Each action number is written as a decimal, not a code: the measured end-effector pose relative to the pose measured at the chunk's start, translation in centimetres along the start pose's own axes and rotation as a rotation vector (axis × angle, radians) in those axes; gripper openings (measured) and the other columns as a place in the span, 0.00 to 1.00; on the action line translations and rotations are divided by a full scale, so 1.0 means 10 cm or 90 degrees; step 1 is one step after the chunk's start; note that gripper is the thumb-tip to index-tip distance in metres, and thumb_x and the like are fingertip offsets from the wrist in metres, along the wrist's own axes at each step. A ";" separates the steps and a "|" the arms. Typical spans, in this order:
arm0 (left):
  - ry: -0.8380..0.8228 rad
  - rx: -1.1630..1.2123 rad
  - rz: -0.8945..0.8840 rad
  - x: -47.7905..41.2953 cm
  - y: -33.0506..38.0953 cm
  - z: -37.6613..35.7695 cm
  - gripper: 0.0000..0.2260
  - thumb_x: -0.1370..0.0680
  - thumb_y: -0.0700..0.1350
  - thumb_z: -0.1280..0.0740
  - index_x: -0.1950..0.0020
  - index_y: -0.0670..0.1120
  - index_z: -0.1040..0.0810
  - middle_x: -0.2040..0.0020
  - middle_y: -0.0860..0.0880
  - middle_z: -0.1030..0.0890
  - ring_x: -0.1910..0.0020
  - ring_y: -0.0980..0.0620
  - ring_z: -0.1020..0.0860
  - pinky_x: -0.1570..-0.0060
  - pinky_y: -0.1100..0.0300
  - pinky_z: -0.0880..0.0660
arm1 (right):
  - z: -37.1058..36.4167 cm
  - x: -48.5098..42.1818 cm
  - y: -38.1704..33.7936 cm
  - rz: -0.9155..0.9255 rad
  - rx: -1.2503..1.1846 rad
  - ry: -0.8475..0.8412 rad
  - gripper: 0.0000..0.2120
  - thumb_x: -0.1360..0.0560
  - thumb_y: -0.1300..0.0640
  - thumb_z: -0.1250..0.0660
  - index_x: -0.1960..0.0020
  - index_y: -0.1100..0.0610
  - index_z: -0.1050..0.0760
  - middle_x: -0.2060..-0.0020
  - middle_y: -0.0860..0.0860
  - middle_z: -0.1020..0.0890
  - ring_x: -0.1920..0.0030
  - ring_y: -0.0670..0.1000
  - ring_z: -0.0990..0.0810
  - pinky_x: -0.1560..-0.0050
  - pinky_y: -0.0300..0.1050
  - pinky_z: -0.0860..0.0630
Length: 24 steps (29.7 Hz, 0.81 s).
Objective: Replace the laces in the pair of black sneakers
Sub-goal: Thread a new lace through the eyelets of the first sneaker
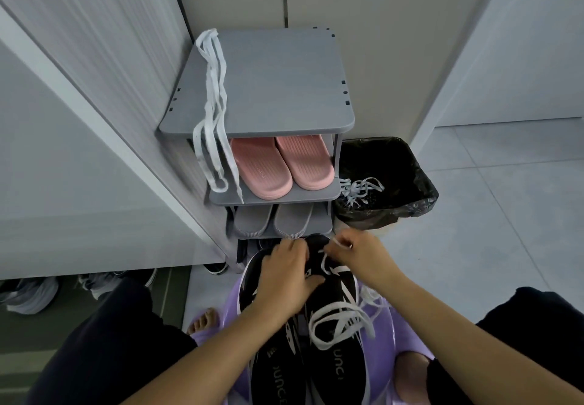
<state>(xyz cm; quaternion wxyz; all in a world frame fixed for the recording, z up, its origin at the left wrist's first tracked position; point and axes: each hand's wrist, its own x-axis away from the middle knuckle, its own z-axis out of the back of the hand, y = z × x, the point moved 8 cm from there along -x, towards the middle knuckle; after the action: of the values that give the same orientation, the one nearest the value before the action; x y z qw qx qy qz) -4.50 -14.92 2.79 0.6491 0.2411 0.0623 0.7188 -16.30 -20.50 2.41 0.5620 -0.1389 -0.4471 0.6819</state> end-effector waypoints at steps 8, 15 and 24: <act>-0.045 0.149 0.130 -0.04 -0.22 -0.03 0.10 0.28 0.45 0.31 0.48 0.45 0.23 0.50 0.49 0.20 0.53 0.51 0.22 0.58 0.64 0.31 | -0.26 0.07 0.08 -0.007 0.217 -0.059 0.06 0.27 0.53 0.34 0.63 0.49 0.26 0.61 0.48 0.25 0.57 0.51 0.25 0.60 0.40 0.35; -0.023 0.242 0.140 0.00 -0.27 -0.05 0.11 0.27 0.41 0.31 0.46 0.45 0.20 0.51 0.49 0.18 0.58 0.56 0.23 0.60 0.68 0.31 | -0.34 0.11 -0.02 0.054 0.253 -0.037 0.10 0.25 0.51 0.35 0.48 0.56 0.22 0.48 0.52 0.23 0.48 0.53 0.23 0.55 0.42 0.33; -0.026 0.397 0.192 0.03 -0.37 -0.14 0.09 0.29 0.39 0.30 0.49 0.43 0.18 0.59 0.51 0.19 0.60 0.57 0.22 0.63 0.74 0.30 | -0.39 0.16 0.03 0.066 0.126 0.019 0.08 0.25 0.56 0.33 0.51 0.60 0.22 0.58 0.48 0.24 0.56 0.48 0.26 0.61 0.30 0.35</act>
<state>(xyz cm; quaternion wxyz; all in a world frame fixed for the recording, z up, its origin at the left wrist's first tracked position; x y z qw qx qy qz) -1.74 -13.77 0.10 0.4318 0.4485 0.2299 0.7480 -14.34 -17.33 0.52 0.5437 -0.1155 -0.3616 0.7485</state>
